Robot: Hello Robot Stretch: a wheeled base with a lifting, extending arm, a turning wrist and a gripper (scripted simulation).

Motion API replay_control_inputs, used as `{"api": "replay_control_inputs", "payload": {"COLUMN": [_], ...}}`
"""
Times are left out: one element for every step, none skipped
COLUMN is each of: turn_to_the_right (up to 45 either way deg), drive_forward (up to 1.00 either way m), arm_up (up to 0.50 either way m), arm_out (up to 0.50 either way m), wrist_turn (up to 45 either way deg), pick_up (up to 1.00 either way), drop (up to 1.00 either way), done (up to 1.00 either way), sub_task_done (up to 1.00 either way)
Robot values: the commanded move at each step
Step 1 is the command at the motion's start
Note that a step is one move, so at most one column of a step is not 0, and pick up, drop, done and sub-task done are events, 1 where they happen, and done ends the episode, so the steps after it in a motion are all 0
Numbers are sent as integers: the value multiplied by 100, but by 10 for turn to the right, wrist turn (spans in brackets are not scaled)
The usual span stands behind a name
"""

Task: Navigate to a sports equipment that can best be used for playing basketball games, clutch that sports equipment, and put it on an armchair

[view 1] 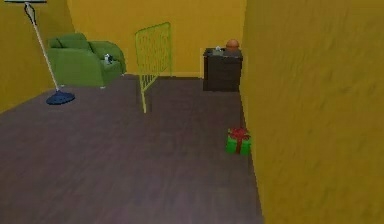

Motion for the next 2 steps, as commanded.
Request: {"api": "replay_control_inputs", "payload": {"turn_to_the_right": [0, 0], "drive_forward": [100, 60], "arm_up": [0, 0], "arm_out": [0, 0], "wrist_turn": [0, 0], "pick_up": [0, 0], "drop": [0, 0], "done": [0, 0], "sub_task_done": [0, 0]}}
